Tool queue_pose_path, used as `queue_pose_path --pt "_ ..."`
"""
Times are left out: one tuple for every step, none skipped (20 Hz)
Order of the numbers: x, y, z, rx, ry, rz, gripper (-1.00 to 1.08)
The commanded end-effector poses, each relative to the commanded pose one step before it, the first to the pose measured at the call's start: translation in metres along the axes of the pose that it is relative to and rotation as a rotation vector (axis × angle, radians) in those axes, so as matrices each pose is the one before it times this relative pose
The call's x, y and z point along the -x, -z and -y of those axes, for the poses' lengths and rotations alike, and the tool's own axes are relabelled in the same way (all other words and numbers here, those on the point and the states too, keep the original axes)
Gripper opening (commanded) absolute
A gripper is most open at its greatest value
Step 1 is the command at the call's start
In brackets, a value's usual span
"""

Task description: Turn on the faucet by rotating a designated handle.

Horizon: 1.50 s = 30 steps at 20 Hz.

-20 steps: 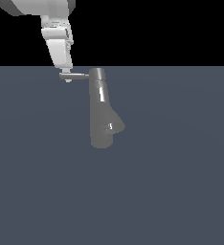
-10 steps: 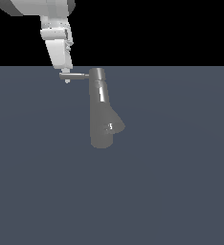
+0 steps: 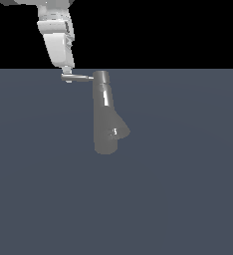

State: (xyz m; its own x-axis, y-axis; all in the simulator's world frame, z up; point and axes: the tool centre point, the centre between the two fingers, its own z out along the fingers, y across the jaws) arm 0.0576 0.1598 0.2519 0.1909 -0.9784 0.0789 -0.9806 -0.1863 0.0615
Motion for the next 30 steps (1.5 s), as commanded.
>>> queue_pose_path --pt "0.00007 0.00061 -0.00897 0.00734 0.00098 -0.00085 -1.0" --pt "-0.00042 0.00116 -0.00273 -0.00013 -0.00065 -0.00019 -1.0" --pt "-0.00008 0.00109 -0.00272 0.0 0.0 0.0 -1.0" --pt "-0.00008 0.00109 -0.00273 0.0 0.0 0.0 -1.0" --pt "-0.00008 0.0011 -0.00274 0.0 0.0 0.0 -1.0" --pt "-0.00008 0.0011 -0.00275 0.0 0.0 0.0 -1.0" --pt "-0.00008 0.00111 -0.00276 0.0 0.0 0.0 -1.0" --pt "-0.00008 0.00111 -0.00277 0.0 0.0 0.0 -1.0" --pt "-0.00008 0.00112 -0.00278 0.0 0.0 0.0 -1.0" --pt "-0.00008 0.00113 -0.00279 0.0 0.0 0.0 -1.0" --pt "-0.00008 0.00113 -0.0028 0.0 0.0 0.0 -1.0" --pt "-0.00008 0.00114 -0.0028 0.0 0.0 0.0 -1.0" --pt "-0.00009 0.00114 -0.00281 0.0 0.0 0.0 -1.0" --pt "-0.00009 0.00115 -0.00282 0.0 0.0 0.0 -1.0" --pt "-0.00009 0.00116 -0.00283 0.0 0.0 0.0 -1.0" --pt "-0.00009 0.00117 -0.00283 0.0 0.0 0.0 -1.0" --pt "-0.00009 0.00118 -0.00284 0.0 0.0 0.0 -1.0" --pt "0.0 0.0 0.0 0.0 0.0 0.0 -1.0" --pt "-0.0065 0.00175 0.00613 -0.01038 -0.01029 -0.00021 -1.0" --pt "-0.0024 0.00087 -0.0025 0.0 0.0 0.0 -1.0" --pt "-0.00203 0.00047 -0.0023 0.00071 0.00067 0.00004 -1.0" --pt "-0.00241 0.00088 -0.00252 0.0 0.0 0.0 -1.0" --pt "-0.00205 0.00048 -0.00232 0.00071 0.00067 0.00004 -1.0" --pt "-0.00243 0.00088 -0.00254 0.0 0.0 0.0 -1.0" --pt "-0.00199 0.0004 -0.00229 0.00086 0.00083 0.00006 -1.0" --pt "-0.00245 0.00089 -0.00257 0.0 0.0 0.0 -1.0" --pt "-0.0021 0.0005 -0.00235 0.0007 0.00068 0.00005 -1.0" --pt "-0.00247 0.0009 -0.00259 0.0 0.0 0.0 -1.0" --pt "-0.00212 0.00051 -0.00237 0.0007 0.00068 0.00005 -1.0" --pt "-0.00249 0.0009 -0.00261 0.0 0.0 0.0 -1.0"
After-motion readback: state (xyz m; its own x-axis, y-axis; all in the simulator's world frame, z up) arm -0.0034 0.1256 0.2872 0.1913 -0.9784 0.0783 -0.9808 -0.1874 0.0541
